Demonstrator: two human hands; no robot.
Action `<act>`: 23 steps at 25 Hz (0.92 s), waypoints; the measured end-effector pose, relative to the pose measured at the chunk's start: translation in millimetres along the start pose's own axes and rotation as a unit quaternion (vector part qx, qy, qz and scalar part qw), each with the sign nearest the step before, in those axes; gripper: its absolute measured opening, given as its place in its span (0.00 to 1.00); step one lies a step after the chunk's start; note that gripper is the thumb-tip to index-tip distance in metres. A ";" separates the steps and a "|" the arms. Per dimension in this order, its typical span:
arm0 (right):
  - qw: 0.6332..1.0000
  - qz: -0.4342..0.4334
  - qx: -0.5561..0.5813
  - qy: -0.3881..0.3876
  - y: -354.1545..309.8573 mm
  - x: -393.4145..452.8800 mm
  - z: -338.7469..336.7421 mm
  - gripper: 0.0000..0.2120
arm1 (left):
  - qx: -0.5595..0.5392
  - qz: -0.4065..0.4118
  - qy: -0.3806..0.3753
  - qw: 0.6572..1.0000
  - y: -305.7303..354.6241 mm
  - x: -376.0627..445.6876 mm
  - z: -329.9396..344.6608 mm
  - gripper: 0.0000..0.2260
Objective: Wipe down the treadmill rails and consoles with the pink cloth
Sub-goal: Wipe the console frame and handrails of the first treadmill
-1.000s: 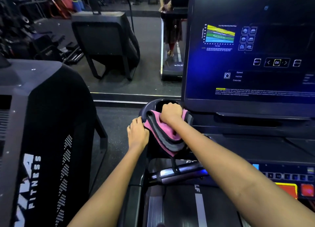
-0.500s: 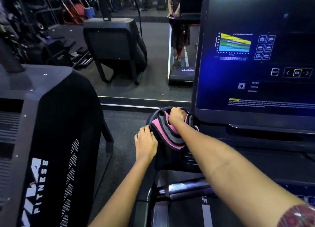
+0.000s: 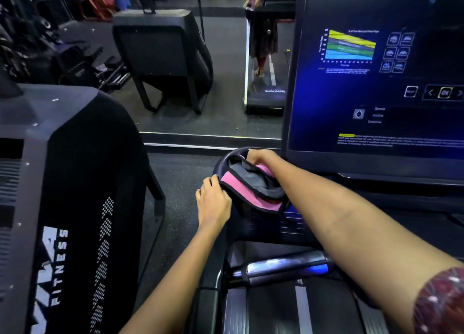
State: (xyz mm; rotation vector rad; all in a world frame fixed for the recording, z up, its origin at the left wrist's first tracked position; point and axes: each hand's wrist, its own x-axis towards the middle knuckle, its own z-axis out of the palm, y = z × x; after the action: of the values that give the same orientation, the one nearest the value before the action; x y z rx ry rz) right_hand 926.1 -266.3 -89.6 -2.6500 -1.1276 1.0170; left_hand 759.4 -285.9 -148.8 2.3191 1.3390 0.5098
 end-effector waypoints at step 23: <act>0.929 -0.182 -0.043 0.320 32.2 -78.9 55.0 0.13 | -0.117 -0.018 0.014 0.993 -0.8 -3.6 -9.7 0.13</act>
State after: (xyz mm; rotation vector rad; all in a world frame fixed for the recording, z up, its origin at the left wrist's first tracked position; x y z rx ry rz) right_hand 872.3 -351.7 -99.6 -2.3883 -1.4140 0.0206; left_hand 752.3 -287.1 -141.4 2.1001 1.2589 0.6536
